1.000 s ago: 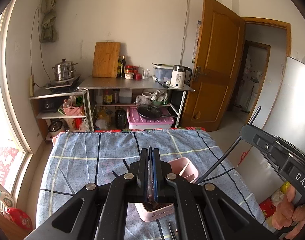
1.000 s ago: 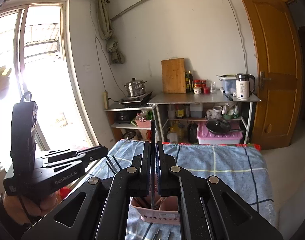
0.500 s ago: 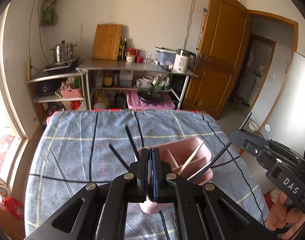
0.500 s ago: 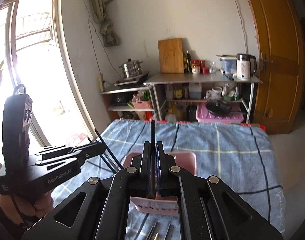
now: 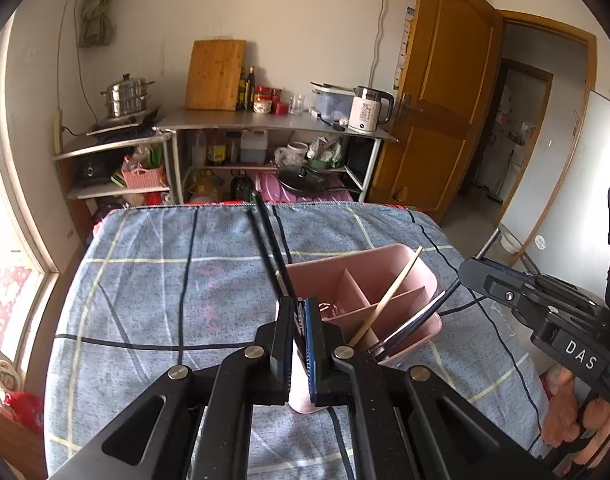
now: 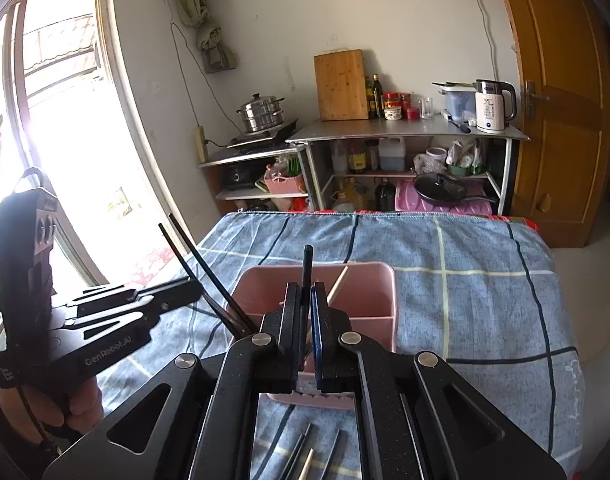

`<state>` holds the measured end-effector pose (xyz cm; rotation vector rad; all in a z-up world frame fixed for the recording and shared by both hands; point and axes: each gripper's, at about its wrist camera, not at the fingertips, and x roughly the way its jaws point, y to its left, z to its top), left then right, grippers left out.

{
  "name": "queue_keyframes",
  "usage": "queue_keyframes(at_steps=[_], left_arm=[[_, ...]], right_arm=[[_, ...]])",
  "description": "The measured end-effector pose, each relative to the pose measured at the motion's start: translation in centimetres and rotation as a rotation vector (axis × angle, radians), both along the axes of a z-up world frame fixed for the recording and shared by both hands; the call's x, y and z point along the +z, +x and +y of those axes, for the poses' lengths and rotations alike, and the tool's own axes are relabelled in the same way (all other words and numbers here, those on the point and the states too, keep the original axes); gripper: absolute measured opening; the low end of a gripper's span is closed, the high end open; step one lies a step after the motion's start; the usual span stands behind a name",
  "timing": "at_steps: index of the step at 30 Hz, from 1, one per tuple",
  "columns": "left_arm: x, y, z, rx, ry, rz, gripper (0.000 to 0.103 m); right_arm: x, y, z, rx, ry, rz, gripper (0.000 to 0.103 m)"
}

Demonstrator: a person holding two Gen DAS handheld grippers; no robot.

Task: Organize utensils
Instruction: 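Lower the sticks into the basket and open both tools, then withdraw both tools from the basket back to the remaining chopsticks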

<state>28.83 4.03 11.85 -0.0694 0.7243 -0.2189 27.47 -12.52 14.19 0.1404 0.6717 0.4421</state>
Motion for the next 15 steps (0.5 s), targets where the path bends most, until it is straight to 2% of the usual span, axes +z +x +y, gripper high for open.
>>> queue_keyframes(at_steps=[7,15], left_arm=[[1.3,-2.1,0.6,0.023,-0.012,-0.037,0.005],[2.3,-6.6,0.2,0.029,-0.01,-0.086,0.006]], right_arm=[[0.7,-1.7,-1.1,-0.021,0.003,-0.025,0.01],[1.0,-5.4,-2.4,-0.038,0.017,-0.043,0.011]])
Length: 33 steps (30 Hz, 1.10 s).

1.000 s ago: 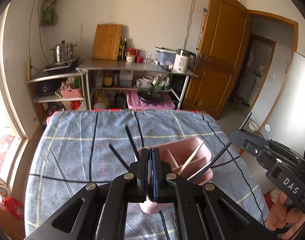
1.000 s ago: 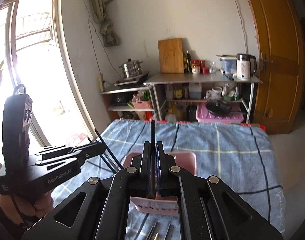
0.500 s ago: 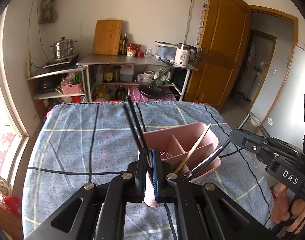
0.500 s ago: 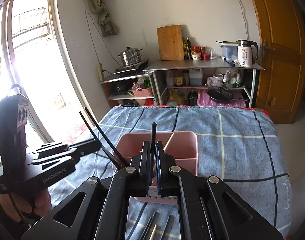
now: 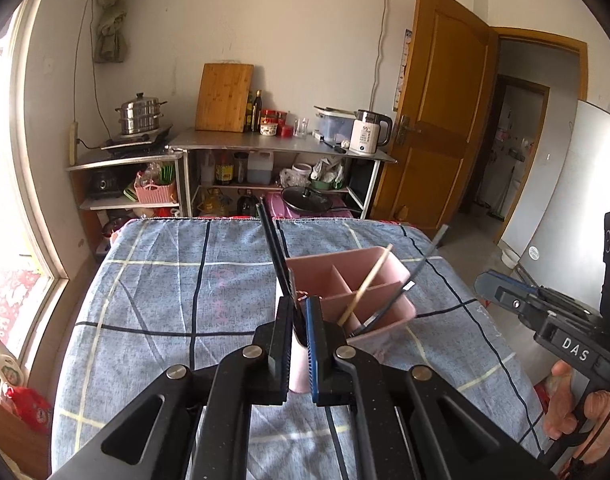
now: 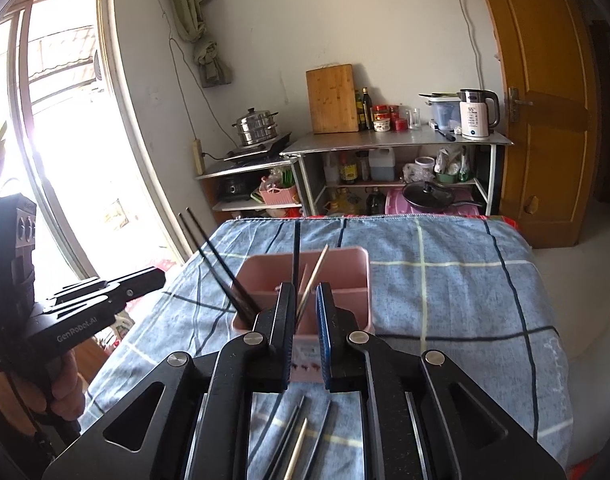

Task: Organize utensils
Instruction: 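Withdraw both tools from the basket back to the remaining chopsticks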

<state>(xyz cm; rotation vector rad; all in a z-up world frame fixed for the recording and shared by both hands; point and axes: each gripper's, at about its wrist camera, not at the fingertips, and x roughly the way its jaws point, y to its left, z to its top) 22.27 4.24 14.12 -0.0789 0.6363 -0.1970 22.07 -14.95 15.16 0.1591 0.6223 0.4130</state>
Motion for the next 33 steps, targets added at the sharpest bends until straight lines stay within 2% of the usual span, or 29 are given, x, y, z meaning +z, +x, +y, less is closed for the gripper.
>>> queue_keyframes(at_steps=[7,17,25,33], left_arm=[[-0.6,-5.4,-1.6,-0.012,0.009,-0.038,0.01],[-3.9,-11.0,-3.3,-0.012,0.032,-0.027,0.01],[-5.9,-13.9,-3.4,-0.002,0.04,-0.019,0.01],[-7.6,-15.5,-3.8,-0.022,0.048,-0.005,0.01]], right_arm=[[-1.3,-4.2,-1.4,-0.018,0.001,0.0,0.018],[-3.5,-9.4,-1.9,-0.023,-0.047,-0.001,0.02],[-5.5,-13.0,-1.3,-0.009,-0.093,0.005,0.022],[-7.3,-14.3,-1.1,-0.004,-0.098,0.037,0.022]])
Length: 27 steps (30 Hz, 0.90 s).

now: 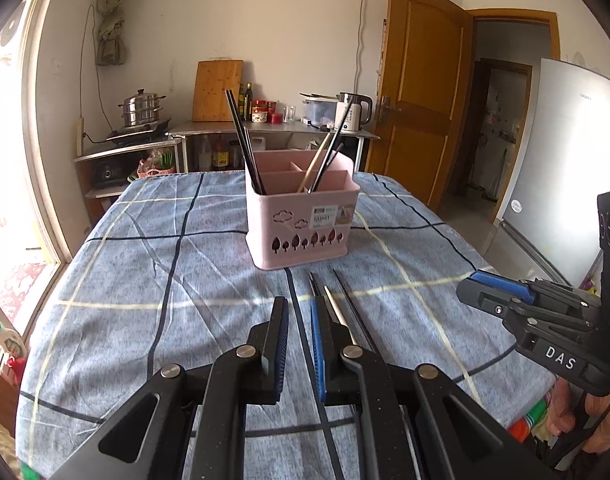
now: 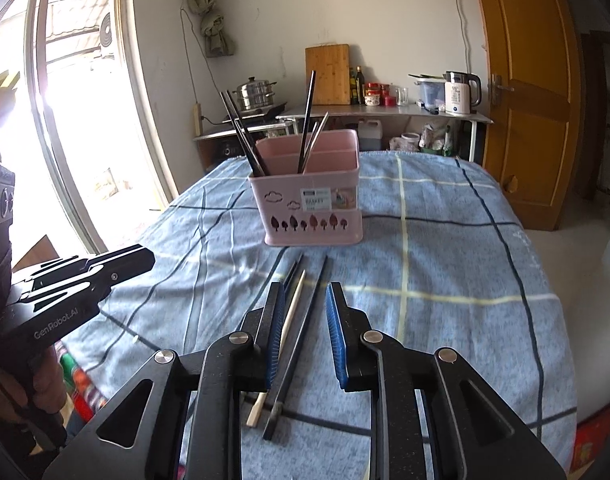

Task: Organize utensils
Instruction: 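Withdraw both tools from the basket back to the remaining chopsticks, then lower both open tools onto the remaining chopsticks on the cloth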

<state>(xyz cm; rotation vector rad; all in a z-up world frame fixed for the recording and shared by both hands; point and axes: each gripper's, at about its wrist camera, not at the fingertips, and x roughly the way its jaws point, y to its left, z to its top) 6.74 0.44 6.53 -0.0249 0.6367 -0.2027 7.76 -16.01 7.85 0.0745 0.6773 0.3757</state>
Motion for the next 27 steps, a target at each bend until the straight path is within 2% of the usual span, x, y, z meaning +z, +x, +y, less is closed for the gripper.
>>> queue_keyframes(at_steps=[15,18,27], left_arm=[[-2.2,1.3,-0.7,-0.024,-0.009,0.041,0.012],[-2.8,2.0,-0.6,-0.024,-0.02,0.054,0.019],[-4.9,5.2,-0.4,-0.025,-0.047,0.117,0.019]], right_arm=[[-2.3,1.1,0.7,0.003,-0.006,0.059,0.022],[-3.0,1.8,1.0,0.005,-0.009,0.074,0.022],[-6.0,5.2,2.6,0.015,-0.037,0.155,0.022]])
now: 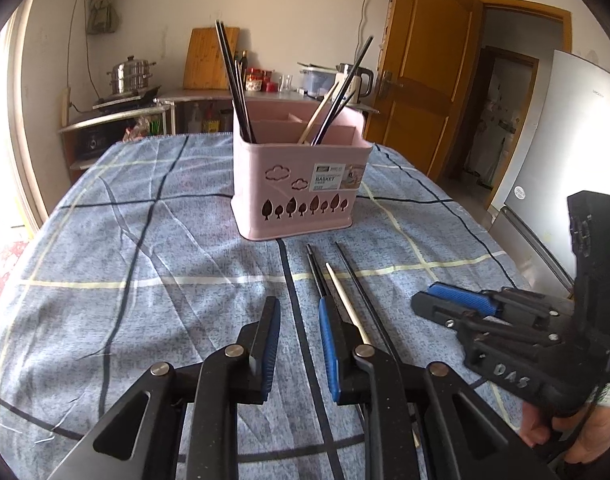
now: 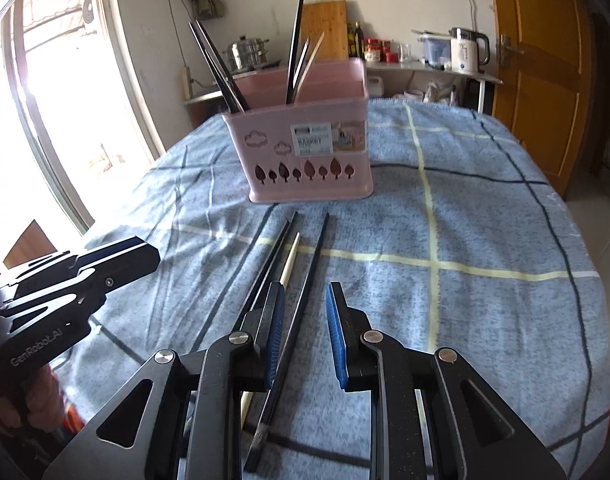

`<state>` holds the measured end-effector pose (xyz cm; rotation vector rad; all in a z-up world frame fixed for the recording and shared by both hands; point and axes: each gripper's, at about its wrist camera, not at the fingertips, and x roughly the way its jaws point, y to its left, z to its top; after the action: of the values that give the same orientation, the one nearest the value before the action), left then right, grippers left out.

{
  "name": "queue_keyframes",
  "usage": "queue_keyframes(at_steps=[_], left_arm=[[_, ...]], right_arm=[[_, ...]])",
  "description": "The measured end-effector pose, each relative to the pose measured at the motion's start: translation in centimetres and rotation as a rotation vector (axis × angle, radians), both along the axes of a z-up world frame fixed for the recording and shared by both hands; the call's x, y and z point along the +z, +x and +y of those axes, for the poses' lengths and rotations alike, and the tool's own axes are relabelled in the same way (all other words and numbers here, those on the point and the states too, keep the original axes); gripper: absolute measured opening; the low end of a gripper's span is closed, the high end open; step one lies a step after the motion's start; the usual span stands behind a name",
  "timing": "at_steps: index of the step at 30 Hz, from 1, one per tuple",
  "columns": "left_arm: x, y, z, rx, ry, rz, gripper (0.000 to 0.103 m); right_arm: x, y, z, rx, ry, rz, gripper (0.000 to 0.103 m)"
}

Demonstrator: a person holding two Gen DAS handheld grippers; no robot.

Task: Organize utensils
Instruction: 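Lower both open tools onto the remaining chopsticks on the cloth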

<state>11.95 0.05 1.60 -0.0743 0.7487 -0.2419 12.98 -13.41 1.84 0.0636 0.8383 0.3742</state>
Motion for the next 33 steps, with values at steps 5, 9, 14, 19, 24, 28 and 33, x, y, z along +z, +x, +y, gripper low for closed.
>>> queue_keyframes(at_steps=[5,9,14,19,24,28,33], left_arm=[[-1.3,1.6,-0.4,-0.01,-0.007,0.045,0.019],[-2.4,2.7,-1.2,-0.027,-0.016,0.078,0.02],[-3.5,3.9,-2.3,-0.037,-0.008,0.109,0.02],[-4.6,4.7,-3.3,-0.036,0.007,0.141,0.02],[-5.7,4.8,-3.4,-0.013,0.034,0.159,0.021],[-5.8,4.8,-3.8,-0.01,0.063,0.151,0.022],[-5.9,4.9,-4.6,-0.024,0.082,0.161,0.025]], right_arm=[[-2.0,1.9,1.0,0.017,-0.028,0.073,0.022],[-3.2,2.6,1.3,0.021,-0.05,0.115,0.022],[-3.8,2.4,0.8,0.015,-0.047,0.124,0.01],[-3.9,2.0,-0.8,-0.014,-0.021,0.132,0.01],[-3.9,1.6,-1.6,-0.02,-0.006,0.132,0.01],[-4.0,1.6,-1.8,-0.023,0.011,0.132,0.01],[-4.0,1.5,-1.9,-0.026,0.013,0.133,0.01]])
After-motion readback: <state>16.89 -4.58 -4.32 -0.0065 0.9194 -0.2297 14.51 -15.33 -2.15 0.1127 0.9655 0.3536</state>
